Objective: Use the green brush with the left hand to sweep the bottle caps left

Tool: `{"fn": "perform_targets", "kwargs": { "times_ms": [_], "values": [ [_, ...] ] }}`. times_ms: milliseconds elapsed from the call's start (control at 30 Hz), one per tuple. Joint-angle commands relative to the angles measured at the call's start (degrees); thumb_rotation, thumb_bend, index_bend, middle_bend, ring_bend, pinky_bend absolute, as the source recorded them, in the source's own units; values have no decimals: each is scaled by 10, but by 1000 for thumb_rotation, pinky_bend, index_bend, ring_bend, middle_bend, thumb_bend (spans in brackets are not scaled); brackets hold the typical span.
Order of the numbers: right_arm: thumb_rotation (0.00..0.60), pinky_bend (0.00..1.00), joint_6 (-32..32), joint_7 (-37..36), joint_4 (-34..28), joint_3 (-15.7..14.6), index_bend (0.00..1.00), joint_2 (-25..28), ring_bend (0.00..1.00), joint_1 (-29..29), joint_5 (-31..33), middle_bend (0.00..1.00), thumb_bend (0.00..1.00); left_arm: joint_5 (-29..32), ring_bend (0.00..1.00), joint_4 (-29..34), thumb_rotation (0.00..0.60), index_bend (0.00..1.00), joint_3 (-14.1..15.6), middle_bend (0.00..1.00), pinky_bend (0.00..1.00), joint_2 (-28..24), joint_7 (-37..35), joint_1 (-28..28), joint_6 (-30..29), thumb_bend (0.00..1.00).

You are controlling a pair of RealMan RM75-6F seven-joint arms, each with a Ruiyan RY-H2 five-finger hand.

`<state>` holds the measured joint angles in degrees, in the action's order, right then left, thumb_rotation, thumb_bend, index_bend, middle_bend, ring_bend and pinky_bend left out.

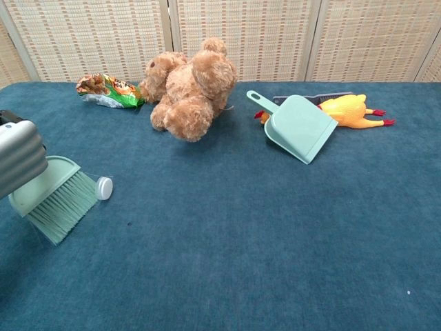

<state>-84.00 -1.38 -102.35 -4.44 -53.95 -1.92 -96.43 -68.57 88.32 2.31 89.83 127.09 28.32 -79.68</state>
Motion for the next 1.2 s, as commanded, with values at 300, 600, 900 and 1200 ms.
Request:
{"fn": "perform_targets", "kwargs": {
  "times_ms": [300,600,900,1200],
  "values": [
    [600,0,4,2,-2,1,0,1,0,0,4,62,260,4,799,-29,600,860,0,991,861,-5,-31,10,-5,539],
    [600,0,-8,1,-5,3,0,4,0,5,5,62,260,9,820,-71,600,861,5,1000,886,-2,-66,7,-5,552],
    [600,0,-6,3,-5,4,0,5,0,5,7,62,260,13,825,-109,600,861,-1,1000,889,-2,-93,7,-12,557],
    [600,0,-3,6,-6,5,0,4,0,5,11,62,260,26,826,-141,600,861,-13,1000,889,-7,-113,8,-12,558]
  ]
}}
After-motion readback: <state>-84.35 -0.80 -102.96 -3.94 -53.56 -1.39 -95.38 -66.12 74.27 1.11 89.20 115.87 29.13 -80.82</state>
